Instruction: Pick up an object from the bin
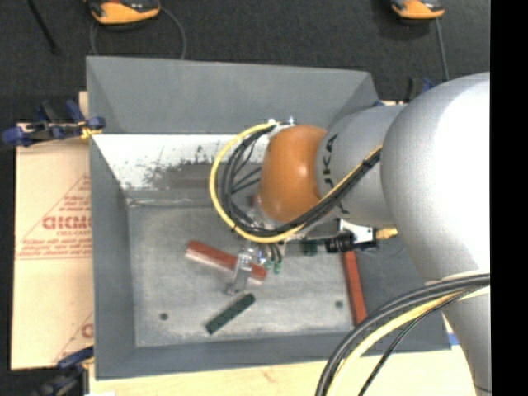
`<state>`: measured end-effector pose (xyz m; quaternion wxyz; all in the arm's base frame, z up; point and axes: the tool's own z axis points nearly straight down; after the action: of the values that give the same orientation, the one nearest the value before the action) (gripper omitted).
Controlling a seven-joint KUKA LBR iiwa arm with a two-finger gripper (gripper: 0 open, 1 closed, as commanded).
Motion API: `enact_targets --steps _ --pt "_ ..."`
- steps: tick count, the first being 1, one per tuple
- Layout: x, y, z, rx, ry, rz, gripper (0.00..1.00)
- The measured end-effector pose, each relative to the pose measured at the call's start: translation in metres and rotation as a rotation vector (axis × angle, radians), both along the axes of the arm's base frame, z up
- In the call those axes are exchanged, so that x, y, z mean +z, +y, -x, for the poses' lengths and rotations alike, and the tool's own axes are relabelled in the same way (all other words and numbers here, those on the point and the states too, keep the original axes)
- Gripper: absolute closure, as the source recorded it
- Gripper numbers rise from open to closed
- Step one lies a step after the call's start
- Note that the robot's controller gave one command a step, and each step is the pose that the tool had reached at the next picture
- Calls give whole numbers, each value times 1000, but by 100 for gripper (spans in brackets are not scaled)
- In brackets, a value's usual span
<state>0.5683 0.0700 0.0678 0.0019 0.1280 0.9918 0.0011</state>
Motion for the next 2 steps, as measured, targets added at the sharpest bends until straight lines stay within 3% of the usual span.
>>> enact_targets --steps 1,2 --pt "3 -1 0 -4 -1 0 100" --pt "141 0 9 75 -7 2 100"
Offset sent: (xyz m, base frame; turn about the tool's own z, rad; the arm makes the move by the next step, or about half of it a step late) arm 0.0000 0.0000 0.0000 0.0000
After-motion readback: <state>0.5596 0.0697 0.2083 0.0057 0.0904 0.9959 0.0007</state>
